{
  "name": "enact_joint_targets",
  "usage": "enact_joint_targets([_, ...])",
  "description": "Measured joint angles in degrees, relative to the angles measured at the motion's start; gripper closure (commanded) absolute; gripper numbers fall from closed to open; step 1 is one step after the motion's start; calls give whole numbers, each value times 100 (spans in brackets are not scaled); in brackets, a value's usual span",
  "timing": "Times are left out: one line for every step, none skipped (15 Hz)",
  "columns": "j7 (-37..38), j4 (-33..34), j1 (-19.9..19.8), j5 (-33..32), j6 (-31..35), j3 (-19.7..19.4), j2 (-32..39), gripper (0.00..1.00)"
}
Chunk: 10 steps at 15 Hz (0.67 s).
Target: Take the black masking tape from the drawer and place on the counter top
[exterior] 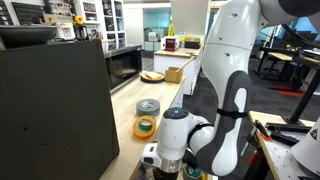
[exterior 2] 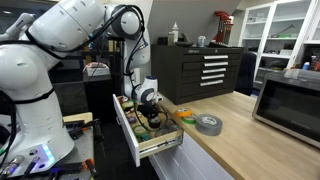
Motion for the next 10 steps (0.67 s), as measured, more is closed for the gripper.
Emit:
enact_joint_targets([75, -107, 19, 18, 0, 38, -131, 96])
enact_joint_targets([155, -221, 53, 40, -1, 55, -277, 96])
enact_joint_targets([224, -344, 99, 67, -3, 58, -442, 96])
enact_joint_targets([315, -479, 149, 92, -11, 59, -623, 96])
enact_joint_targets([406, -616, 201, 129, -23, 60, -806, 96])
enact_joint_targets([505, -765, 267, 189, -34, 63, -1010, 96])
enact_joint_targets([625, -916, 353, 257, -58, 64, -1223, 96])
enact_joint_targets([735, -1056, 450, 331, -101, 65, -1436, 96])
enact_joint_targets([861, -1190, 557, 398, -169, 60, -1669, 96])
enact_joint_targets([981, -1302, 664, 460, -260, 44, -1897, 96])
